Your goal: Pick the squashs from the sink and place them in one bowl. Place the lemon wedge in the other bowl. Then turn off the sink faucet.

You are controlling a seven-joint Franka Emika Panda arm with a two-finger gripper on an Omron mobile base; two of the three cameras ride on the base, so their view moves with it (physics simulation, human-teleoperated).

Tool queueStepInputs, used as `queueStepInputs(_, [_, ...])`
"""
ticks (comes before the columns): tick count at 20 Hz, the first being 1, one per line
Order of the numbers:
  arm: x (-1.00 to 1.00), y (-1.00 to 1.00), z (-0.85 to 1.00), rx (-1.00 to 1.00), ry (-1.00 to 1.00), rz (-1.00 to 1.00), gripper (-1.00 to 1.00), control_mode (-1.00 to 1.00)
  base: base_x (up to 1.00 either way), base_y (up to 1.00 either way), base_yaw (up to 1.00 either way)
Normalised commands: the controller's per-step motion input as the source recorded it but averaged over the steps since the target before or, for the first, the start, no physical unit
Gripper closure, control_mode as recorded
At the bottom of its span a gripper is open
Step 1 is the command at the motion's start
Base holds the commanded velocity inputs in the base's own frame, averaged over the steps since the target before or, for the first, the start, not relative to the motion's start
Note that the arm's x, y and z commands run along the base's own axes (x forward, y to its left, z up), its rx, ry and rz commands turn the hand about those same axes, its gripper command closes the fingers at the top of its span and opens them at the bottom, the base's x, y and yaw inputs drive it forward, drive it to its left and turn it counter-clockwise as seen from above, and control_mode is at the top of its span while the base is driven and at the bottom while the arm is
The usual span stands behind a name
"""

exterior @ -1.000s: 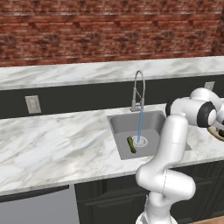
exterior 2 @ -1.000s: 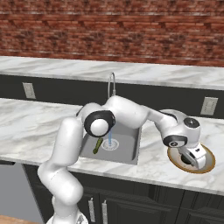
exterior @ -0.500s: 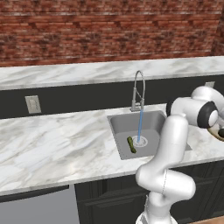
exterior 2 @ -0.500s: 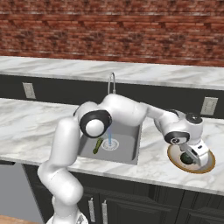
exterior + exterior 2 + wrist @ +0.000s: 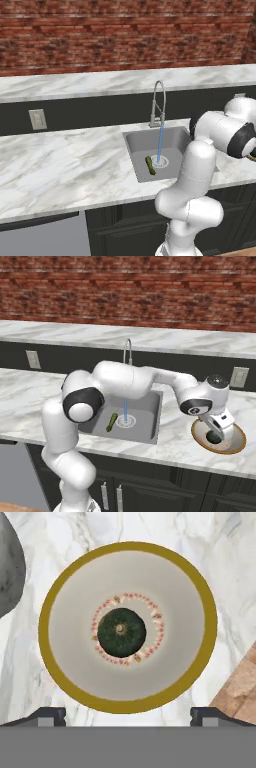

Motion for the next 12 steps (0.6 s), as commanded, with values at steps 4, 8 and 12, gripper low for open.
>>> queueStepInputs(4, [-0.18,1.0,0.54,-0.1,-0.01,0.0,-1.0,-1.0,0.0,0.0,0.0])
queueStepInputs(8, [-0.07,1.0,0.34,-0.1,0.0,0.0,-1.0,-1.0,0.0,0.0,0.0])
queueStepInputs(12, [-0.05,1.0,0.19,-0.09,0.06,0.0,-1.0,-1.0,0.0,0.0,0.0])
